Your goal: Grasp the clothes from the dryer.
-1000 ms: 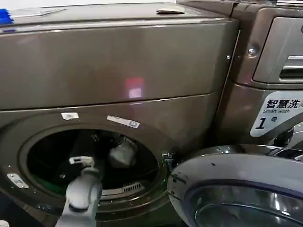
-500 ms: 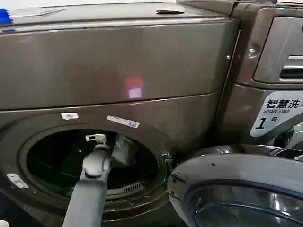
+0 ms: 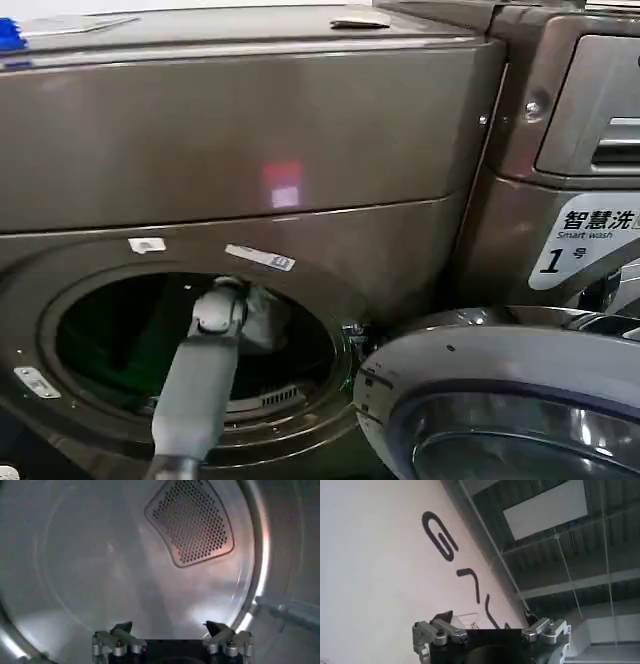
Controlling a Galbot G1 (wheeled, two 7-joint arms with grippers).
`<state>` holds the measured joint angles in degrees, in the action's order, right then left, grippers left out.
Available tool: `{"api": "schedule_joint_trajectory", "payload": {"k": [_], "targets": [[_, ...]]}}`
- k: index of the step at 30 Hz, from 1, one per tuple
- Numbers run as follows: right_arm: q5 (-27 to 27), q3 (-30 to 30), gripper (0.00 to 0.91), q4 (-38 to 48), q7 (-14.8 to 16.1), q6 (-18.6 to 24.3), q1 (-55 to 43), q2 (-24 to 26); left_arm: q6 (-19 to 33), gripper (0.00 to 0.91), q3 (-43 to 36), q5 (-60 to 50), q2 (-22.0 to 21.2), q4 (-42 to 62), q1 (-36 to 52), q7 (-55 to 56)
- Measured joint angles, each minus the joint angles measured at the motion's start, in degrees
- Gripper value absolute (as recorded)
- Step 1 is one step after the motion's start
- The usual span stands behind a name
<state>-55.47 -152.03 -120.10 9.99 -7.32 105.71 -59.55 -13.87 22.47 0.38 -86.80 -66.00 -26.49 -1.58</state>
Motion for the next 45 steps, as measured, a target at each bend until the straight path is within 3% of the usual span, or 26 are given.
{"api": "schedule_joint_trajectory", "payload": {"k": [11,20,34,45], "targets": [[0.15,0.34,0.907,0.02,0.11,0.31,-0.24,0.05,-1.18,0.907,-1.08,-1.27,0.58,9.40,6.62,-2.94],[0.43,0.73,0.907,-0.28,0.35,0.48,-0.39,0.05,-1.44,0.907,-3.36,-5.06,1.98,17.17,11.34,-15.46],[1.22,1.44,0.907,-0.79,0.48,0.63,-0.88,-0.38,8.13,0.907,-8.82,-20.22,2.76,36.25,22.60,-38.23],[1.52,1.55,0.907,-0.98,0.63,0.74,-0.69,-0.68,11.94,0.907,-12.94,-34.90,2.78,43.92,27.15,-43.72]]}}
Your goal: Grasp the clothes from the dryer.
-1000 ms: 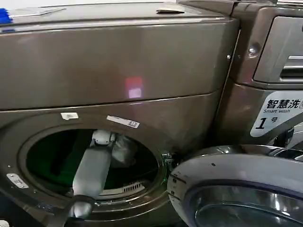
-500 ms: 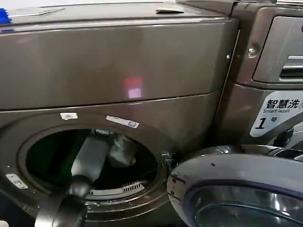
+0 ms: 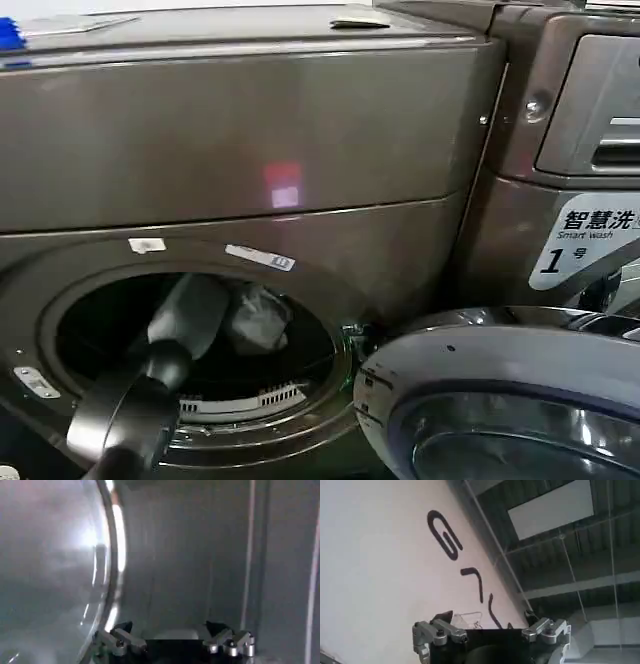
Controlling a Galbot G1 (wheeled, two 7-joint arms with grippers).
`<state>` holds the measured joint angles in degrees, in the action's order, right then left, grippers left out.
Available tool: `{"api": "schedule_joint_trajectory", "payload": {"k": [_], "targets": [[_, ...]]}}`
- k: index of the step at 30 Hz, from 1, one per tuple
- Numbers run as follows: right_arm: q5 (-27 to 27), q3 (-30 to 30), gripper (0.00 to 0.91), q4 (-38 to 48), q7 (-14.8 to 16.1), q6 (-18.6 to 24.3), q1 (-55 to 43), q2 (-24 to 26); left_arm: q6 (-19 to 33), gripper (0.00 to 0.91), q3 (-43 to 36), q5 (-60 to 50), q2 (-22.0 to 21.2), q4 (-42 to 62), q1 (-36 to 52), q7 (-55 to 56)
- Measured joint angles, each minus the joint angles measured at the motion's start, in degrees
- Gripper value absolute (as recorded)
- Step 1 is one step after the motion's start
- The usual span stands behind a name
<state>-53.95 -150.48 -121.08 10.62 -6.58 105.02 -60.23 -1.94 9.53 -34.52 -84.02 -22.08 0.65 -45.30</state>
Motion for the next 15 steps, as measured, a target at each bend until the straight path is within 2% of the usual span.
{"api": "schedule_joint_trajectory", "payload": {"k": [15], "targets": [[0.32,0.19,0.907,-0.50,0.27,0.01,0.03,-0.34,0.39,0.907,-3.39,-14.84,-0.64,4.81,3.77,-3.39]]}}
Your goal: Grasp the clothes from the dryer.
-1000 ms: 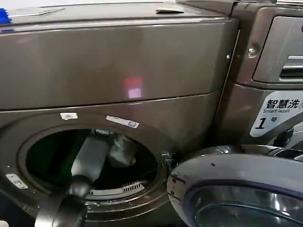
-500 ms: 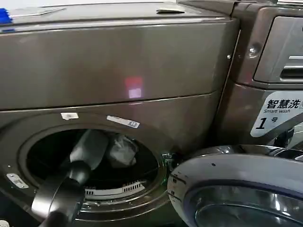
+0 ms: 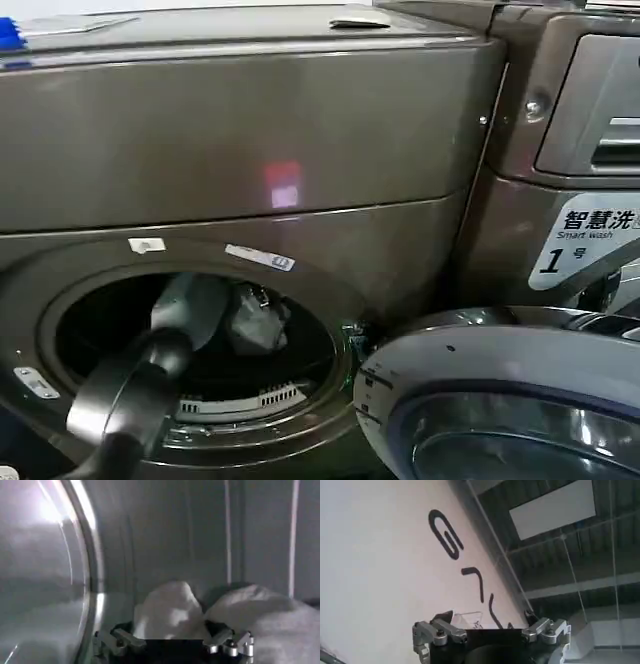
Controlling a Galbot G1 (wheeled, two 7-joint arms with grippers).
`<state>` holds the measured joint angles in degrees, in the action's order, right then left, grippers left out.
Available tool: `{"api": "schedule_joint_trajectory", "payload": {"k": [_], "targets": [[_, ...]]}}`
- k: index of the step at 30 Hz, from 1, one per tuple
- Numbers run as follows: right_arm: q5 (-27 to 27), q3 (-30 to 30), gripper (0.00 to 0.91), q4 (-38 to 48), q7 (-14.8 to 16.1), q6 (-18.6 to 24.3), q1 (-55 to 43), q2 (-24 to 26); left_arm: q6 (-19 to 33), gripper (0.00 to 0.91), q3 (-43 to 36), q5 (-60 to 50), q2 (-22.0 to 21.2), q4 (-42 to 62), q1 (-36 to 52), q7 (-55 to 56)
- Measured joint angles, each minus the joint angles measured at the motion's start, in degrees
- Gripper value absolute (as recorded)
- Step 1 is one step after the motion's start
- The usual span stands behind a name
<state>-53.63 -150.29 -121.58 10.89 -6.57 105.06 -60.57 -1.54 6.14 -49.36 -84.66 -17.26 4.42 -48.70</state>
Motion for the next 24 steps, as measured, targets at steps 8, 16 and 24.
{"api": "schedule_joint_trajectory", "payload": {"k": [8,16,24], "targets": [[0.21,0.06,0.907,-0.29,0.15,-0.02,0.03,-0.15,-0.20,0.907,-3.11,-2.72,-0.36,2.74,2.33,-1.74],[0.34,0.04,0.907,-0.29,0.26,-0.02,0.05,-0.26,-0.33,0.907,-5.97,-3.44,-1.16,4.84,4.25,-3.33],[0.51,0.05,0.907,-0.07,0.44,0.01,-0.06,-0.34,-0.05,0.774,-8.48,-4.04,-1.91,6.76,5.93,-4.97]]}}
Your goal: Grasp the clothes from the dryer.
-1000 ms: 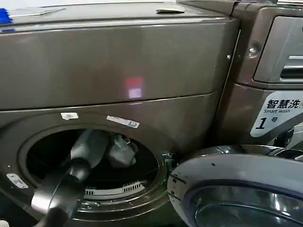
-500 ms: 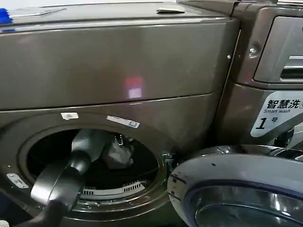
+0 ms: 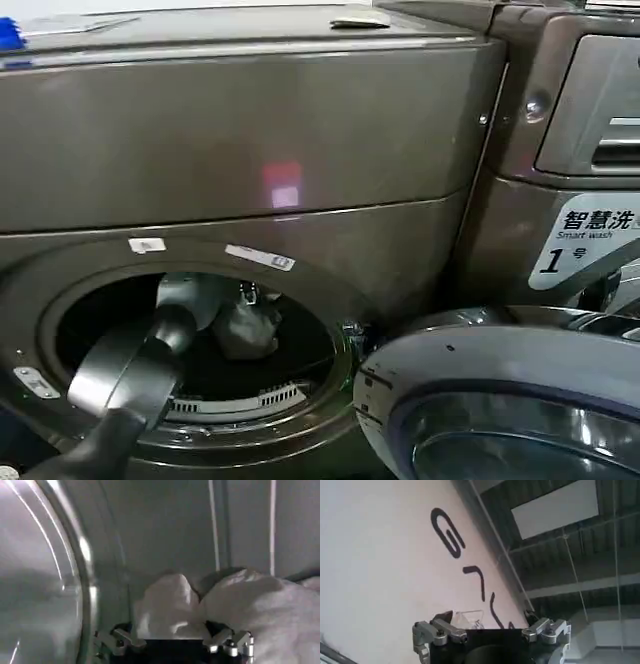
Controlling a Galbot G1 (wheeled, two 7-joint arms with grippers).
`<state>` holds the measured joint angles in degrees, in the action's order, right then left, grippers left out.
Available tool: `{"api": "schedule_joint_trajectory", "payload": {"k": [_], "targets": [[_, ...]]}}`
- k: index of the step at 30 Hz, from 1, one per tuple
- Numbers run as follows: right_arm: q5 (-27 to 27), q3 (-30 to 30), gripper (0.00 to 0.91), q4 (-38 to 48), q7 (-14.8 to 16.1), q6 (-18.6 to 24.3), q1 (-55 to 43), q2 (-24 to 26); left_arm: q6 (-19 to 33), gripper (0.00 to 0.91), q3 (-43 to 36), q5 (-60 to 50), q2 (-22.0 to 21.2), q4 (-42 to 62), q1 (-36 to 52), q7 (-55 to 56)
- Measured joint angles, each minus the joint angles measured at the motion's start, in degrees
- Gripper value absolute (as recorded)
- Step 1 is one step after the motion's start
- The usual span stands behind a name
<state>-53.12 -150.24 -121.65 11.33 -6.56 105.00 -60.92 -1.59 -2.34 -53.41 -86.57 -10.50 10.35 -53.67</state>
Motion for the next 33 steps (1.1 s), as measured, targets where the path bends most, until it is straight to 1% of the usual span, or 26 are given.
{"api": "schedule_joint_trajectory", "payload": {"k": [1,2,3,4,5,6,7,8,9,10,11,12,15,33], "targets": [[0.02,0.00,0.907,0.00,0.01,0.01,-0.02,0.00,0.01,0.648,-0.20,-0.03,-0.09,0.23,0.01,-0.22],[0.05,0.02,0.907,0.01,0.03,0.01,-0.03,0.00,0.01,0.648,-0.43,-0.09,-0.13,0.39,0.01,-0.43],[0.06,0.06,0.907,0.01,0.04,0.03,-0.05,0.00,0.01,0.512,-0.69,-0.13,-0.13,0.50,0.01,-0.64],[0.08,0.10,0.907,0.03,0.04,0.03,-0.07,0.00,0.00,0.410,-0.85,-0.13,-0.15,0.64,0.02,-0.81],[0.12,0.11,0.907,0.05,0.06,0.03,-0.07,0.00,0.00,0.375,-1.00,-0.15,-0.16,0.80,0.01,-1.02],[0.14,0.11,0.907,0.05,0.10,0.05,-0.08,0.00,0.00,0.375,-1.19,-0.21,-0.16,0.97,0.02,-1.24],[0.15,0.12,0.907,0.06,0.11,0.06,-0.08,0.00,0.00,0.228,-1.35,-0.28,-0.16,1.14,-0.02,-1.39],[0.15,0.12,0.907,0.08,0.11,0.08,-0.08,0.00,-0.01,0.182,-1.50,-0.32,-0.15,1.32,-0.11,-1.59],[0.16,0.12,0.907,0.09,0.12,0.09,-0.08,0.01,0.00,0.159,-1.62,-0.34,-0.13,1.41,-0.19,-1.77],[0.16,0.11,0.907,0.09,0.12,0.09,-0.08,0.04,0.00,0.102,-1.71,-0.36,-0.10,1.48,-0.25,-1.92],[0.16,0.11,0.907,0.09,0.12,0.10,-0.08,0.06,0.01,0.102,-1.78,-0.35,-0.08,1.53,-0.26,-2.02],[0.16,0.11,0.907,0.09,0.12,0.10,-0.08,0.07,0.03,0.057,-1.84,-0.34,-0.04,1.55,-0.26,-2.10],[0.16,0.07,0.907,0.08,0.12,0.13,-0.06,0.07,0.13,0.000,-2.05,-0.39,0.01,1.84,-0.16,-2.41],[0.20,-0.41,0.907,0.42,0.09,0.30,0.20,-0.20,1.10,0.000,-1.82,0.65,0.56,1.58,-0.86,-3.15]]}}
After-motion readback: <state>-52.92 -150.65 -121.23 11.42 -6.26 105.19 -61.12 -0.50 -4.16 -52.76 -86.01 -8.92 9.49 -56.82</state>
